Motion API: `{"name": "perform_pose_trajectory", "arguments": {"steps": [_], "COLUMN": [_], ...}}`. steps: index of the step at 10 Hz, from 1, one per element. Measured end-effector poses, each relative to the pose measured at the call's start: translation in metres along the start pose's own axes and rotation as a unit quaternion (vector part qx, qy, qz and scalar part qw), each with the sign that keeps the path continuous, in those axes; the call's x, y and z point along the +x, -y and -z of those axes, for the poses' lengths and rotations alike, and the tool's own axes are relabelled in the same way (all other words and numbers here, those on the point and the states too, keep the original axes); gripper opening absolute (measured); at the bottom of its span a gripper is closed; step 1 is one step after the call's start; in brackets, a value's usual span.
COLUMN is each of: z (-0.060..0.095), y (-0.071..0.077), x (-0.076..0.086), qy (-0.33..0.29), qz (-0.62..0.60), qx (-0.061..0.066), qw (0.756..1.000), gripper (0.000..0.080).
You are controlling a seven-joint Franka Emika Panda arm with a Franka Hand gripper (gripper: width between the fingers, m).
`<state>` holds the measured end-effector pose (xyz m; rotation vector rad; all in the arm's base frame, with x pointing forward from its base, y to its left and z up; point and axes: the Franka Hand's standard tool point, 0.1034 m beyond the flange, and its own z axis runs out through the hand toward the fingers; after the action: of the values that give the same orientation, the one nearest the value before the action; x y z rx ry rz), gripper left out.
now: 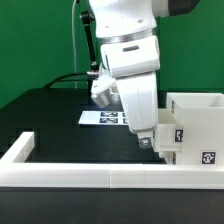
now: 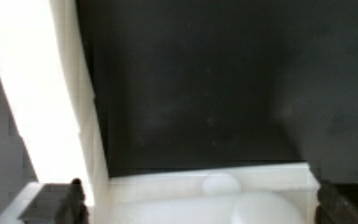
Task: Assemble drawer
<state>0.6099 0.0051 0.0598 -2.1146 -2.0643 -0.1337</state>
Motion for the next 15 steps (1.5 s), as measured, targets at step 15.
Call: {"name": "perform_pose_trajectory", "arguments": {"steps": [15], "z": [0.014], "y": [-0.004], "x": [-0.02], "qy": [0.015], "qz": [0.004], "qx": [0.003], "qw": [1.0], "gripper": [0.0649]}}
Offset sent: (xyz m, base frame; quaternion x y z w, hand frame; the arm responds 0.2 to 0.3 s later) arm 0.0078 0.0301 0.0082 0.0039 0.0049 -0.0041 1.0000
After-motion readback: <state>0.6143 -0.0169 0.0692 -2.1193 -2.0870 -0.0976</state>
